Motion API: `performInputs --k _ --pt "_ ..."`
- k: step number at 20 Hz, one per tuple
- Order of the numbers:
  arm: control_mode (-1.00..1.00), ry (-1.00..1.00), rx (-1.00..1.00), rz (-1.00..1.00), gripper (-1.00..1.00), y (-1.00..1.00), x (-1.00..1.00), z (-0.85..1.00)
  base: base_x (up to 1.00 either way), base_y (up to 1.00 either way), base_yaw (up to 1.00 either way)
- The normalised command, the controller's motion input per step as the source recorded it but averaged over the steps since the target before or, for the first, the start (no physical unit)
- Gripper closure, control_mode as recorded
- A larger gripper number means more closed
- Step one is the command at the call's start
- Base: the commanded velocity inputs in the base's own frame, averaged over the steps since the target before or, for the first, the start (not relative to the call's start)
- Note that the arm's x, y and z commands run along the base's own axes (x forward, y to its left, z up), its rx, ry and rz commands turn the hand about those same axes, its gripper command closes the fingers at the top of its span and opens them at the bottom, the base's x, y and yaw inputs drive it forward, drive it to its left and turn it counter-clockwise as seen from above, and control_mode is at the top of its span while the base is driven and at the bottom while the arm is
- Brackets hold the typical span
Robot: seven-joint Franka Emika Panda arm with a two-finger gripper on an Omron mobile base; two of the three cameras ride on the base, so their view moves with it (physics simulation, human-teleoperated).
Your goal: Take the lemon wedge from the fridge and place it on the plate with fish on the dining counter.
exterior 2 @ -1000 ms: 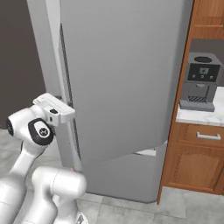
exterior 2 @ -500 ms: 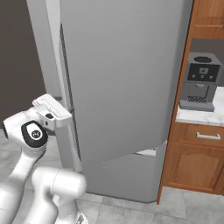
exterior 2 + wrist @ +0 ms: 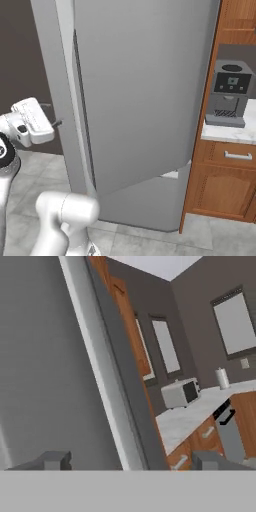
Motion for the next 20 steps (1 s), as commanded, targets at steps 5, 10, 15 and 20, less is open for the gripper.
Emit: performInputs --k 5,10,15,20 --pt "-1.0 -0.06 -0.07 0.0 -1.0 0.95 -0.96 0.39 0.0 0.0 0.0" --pt "-1.0 0.15 -0.02 -0.17 -1.0 1.0 -0.04 0.18 0.0 0.0 0.0" --pt "-1.0 0.51 0.05 -0.42 -1.0 0.6 0.44 0.0 0.0 0.0 0.0" --pt "-1.0 0.37 0.0 -0.32 -1.0 -0.01 0.74 0.0 0.0 0.0 0.0"
